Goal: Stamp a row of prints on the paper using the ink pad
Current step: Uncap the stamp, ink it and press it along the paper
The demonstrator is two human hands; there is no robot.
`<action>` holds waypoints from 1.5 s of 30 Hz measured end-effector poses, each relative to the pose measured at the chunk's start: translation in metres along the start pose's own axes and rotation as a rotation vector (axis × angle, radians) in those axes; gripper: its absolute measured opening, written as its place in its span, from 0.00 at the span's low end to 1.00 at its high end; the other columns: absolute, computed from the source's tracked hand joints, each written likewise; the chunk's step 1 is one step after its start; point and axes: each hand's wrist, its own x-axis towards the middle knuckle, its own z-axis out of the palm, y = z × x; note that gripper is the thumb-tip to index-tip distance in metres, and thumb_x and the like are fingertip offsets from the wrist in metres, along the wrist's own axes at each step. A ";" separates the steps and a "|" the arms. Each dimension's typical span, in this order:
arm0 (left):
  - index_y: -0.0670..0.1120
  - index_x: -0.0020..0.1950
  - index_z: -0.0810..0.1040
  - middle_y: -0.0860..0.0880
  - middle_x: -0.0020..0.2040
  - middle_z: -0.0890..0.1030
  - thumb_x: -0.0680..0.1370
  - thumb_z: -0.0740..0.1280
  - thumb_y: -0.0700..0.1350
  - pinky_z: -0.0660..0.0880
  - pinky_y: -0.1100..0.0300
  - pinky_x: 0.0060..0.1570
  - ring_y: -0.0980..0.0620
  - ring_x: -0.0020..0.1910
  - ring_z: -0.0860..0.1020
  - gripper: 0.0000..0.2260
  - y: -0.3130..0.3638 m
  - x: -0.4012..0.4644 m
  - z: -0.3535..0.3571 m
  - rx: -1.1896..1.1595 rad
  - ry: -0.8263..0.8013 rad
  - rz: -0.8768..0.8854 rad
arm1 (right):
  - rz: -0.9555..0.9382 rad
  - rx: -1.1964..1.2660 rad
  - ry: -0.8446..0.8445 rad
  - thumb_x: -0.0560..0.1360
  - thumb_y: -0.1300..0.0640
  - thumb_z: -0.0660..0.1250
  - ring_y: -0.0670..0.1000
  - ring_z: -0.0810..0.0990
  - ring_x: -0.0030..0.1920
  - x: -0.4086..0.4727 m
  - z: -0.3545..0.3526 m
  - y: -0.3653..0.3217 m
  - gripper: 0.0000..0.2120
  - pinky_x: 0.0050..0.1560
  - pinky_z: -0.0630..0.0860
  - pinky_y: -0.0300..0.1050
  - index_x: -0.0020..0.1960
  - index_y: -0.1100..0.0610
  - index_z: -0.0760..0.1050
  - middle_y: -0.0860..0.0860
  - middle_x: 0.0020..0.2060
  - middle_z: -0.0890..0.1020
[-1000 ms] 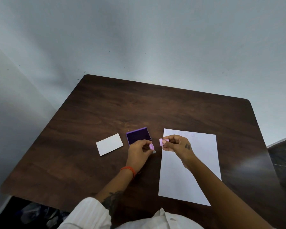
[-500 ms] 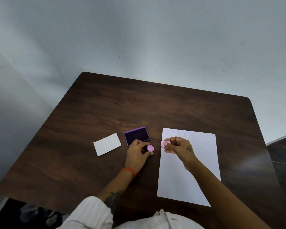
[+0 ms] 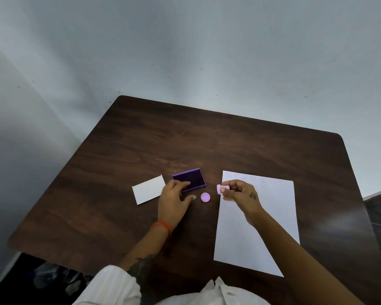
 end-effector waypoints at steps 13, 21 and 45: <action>0.49 0.74 0.53 0.50 0.77 0.55 0.68 0.67 0.64 0.35 0.36 0.70 0.44 0.76 0.43 0.42 -0.036 0.029 -0.026 0.419 -0.215 0.015 | -0.415 -0.445 -0.127 0.73 0.62 0.66 0.55 0.80 0.48 0.017 0.077 -0.050 0.09 0.45 0.73 0.38 0.52 0.61 0.79 0.59 0.49 0.83; 0.49 0.74 0.56 0.50 0.76 0.58 0.70 0.65 0.63 0.30 0.39 0.69 0.44 0.76 0.43 0.37 -0.046 0.034 -0.019 0.400 -0.223 0.066 | -0.488 -0.925 -0.389 0.74 0.64 0.63 0.59 0.74 0.61 0.028 0.100 -0.047 0.15 0.64 0.69 0.49 0.61 0.62 0.72 0.61 0.61 0.77; 0.53 0.71 0.63 0.50 0.77 0.57 0.68 0.66 0.64 0.31 0.41 0.70 0.44 0.76 0.42 0.34 -0.046 0.037 -0.020 0.425 -0.181 0.069 | -0.558 -1.051 -0.420 0.72 0.65 0.65 0.59 0.74 0.60 0.039 0.100 -0.056 0.14 0.61 0.70 0.47 0.57 0.64 0.75 0.61 0.57 0.77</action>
